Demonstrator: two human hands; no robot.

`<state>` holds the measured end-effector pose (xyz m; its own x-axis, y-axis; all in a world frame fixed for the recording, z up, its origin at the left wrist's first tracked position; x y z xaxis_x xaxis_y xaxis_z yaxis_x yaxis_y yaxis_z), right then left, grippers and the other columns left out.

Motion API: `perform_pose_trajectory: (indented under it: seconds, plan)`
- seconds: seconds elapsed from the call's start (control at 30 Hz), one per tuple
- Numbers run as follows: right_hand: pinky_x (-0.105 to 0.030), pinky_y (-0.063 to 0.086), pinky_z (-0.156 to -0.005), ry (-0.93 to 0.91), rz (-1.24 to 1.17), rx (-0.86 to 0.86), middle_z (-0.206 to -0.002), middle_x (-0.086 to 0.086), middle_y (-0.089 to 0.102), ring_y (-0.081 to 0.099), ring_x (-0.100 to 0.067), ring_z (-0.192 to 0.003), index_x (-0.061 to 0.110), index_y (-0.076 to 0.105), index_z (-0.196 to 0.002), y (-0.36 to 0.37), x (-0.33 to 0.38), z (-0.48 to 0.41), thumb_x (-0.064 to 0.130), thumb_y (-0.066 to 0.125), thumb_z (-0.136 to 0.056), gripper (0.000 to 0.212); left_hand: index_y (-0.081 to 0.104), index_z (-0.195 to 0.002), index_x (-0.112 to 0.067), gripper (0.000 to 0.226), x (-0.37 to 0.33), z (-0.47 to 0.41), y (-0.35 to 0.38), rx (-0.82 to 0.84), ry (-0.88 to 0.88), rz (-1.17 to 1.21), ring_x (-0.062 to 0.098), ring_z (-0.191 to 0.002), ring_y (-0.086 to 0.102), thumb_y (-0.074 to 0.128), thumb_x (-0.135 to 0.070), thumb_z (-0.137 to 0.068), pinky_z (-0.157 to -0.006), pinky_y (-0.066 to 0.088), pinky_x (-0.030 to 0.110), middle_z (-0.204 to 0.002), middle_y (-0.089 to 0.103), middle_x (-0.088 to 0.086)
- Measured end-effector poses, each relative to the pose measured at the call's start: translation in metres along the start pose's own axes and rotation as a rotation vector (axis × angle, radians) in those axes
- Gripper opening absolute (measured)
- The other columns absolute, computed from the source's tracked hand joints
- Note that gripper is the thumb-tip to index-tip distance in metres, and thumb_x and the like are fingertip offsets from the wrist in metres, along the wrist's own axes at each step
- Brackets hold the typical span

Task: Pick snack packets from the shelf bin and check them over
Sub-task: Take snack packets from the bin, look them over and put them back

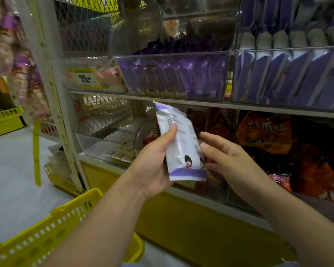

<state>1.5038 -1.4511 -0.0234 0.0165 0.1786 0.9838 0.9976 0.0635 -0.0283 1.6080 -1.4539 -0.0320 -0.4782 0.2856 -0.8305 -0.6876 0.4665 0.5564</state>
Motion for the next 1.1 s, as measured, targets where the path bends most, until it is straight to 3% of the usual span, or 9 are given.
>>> perform_pose_trajectory:
  seconds: [0.07,0.17,0.37,0.5,0.6,0.7,0.83,1.0,1.1]
  plan:
    - [-0.035,0.058,-0.086,0.056,-0.140,0.010,-0.118,0.001,0.068,0.069,-0.014,-0.101,0.020,0.054,-0.132,0.000,-0.005,-0.001,0.019,0.058,-0.092,0.040,0.048,-0.139,-0.012,0.056,-0.002,-0.001,0.000,0.013,0.027,-0.008,0.036,-0.119,0.060,0.049,-0.038,-0.089,-0.097,0.050,0.053,-0.131,0.061,0.018]
    - [-0.029,0.060,-0.068,0.032,-0.271,0.069,-0.105,-0.003,0.074,0.072,-0.019,-0.094,0.015,0.061,-0.118,0.002,0.001,-0.001,0.013,0.061,-0.084,0.034,0.047,-0.140,-0.015,0.050,-0.011,-0.001,-0.004,0.011,0.120,-0.101,0.032,-0.121,0.059,0.047,-0.029,-0.091,-0.097,0.050,0.052,-0.132,0.062,0.013]
    - [-0.024,0.057,-0.062,-0.049,-0.102,0.024,-0.094,0.005,0.074,0.072,-0.015,-0.089,0.020,0.055,-0.110,-0.016,0.007,-0.001,-0.002,0.070,-0.078,0.041,0.048,-0.135,-0.030,0.045,-0.030,-0.001,-0.022,-0.164,0.301,-0.427,0.017,-0.110,0.066,0.048,-0.004,-0.098,-0.081,0.057,0.034,-0.119,0.069,0.001]
    - [-0.030,0.059,-0.070,-0.127,0.095,0.018,-0.098,0.002,0.070,0.070,-0.012,-0.092,0.026,0.054,-0.102,-0.014,0.013,0.002,-0.001,0.072,-0.079,0.040,0.043,-0.141,-0.032,0.051,-0.037,0.000,-0.025,-0.237,0.387,-0.509,0.015,-0.105,0.067,0.053,-0.008,-0.097,-0.077,0.058,0.036,-0.118,0.067,-0.001]
    - [-0.028,0.060,-0.070,-0.212,0.224,0.024,-0.096,0.016,0.067,0.066,-0.003,-0.094,0.036,0.055,-0.101,-0.010,0.024,0.006,0.004,0.072,-0.081,0.041,0.027,-0.147,-0.043,0.077,-0.036,0.002,-0.030,-0.264,0.344,-0.436,0.005,-0.100,0.068,0.068,-0.027,-0.083,-0.065,0.058,0.027,-0.127,0.061,-0.003]
    - [-0.020,0.057,-0.065,-0.320,0.318,-0.003,-0.098,0.023,0.063,0.062,0.002,-0.095,0.047,0.056,-0.100,-0.005,0.038,0.013,0.008,0.073,-0.081,0.046,0.002,-0.152,-0.044,0.119,-0.028,-0.001,-0.032,-0.262,0.281,-0.389,0.014,-0.109,0.065,0.078,-0.038,-0.062,-0.082,0.059,0.046,-0.136,0.055,-0.002]
    - [-0.013,0.053,-0.066,-0.394,0.365,0.000,-0.100,0.026,0.061,0.060,0.004,-0.095,0.048,0.059,-0.109,0.004,0.046,0.020,0.011,0.074,-0.082,0.048,-0.011,-0.150,-0.044,0.133,-0.025,-0.004,-0.030,-0.221,0.287,-0.276,0.017,-0.102,0.069,0.083,-0.034,-0.056,-0.076,0.059,0.044,-0.139,0.052,-0.001]
    - [-0.013,0.051,-0.083,-0.389,0.354,0.023,-0.108,0.023,0.066,0.060,0.006,-0.104,0.046,0.056,-0.119,0.004,0.050,0.019,0.015,0.078,-0.078,0.056,0.015,-0.153,-0.033,0.107,-0.027,-0.005,-0.038,-0.239,0.282,-0.125,0.029,-0.109,0.065,0.082,-0.027,-0.070,-0.067,0.056,0.042,-0.143,0.049,0.013]
    - [-0.021,0.054,-0.083,-0.330,0.322,0.035,-0.109,0.015,0.069,0.063,0.002,-0.104,0.037,0.062,-0.110,-0.004,0.046,0.016,0.014,0.079,-0.075,0.045,0.038,-0.142,-0.025,0.080,-0.037,-0.003,-0.048,-0.265,0.320,-0.037,0.028,-0.106,0.065,0.078,-0.027,-0.073,-0.067,0.056,0.047,-0.126,0.059,0.012]
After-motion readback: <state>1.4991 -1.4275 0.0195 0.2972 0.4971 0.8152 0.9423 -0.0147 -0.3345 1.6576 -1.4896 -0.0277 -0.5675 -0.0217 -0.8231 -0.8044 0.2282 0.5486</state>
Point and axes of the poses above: each hand's wrist, its own z-axis away from the middle knuckle, its own y-axis out of the palm, x = y × z, the point moved 10 cm from there along -z, towards the middle knuckle
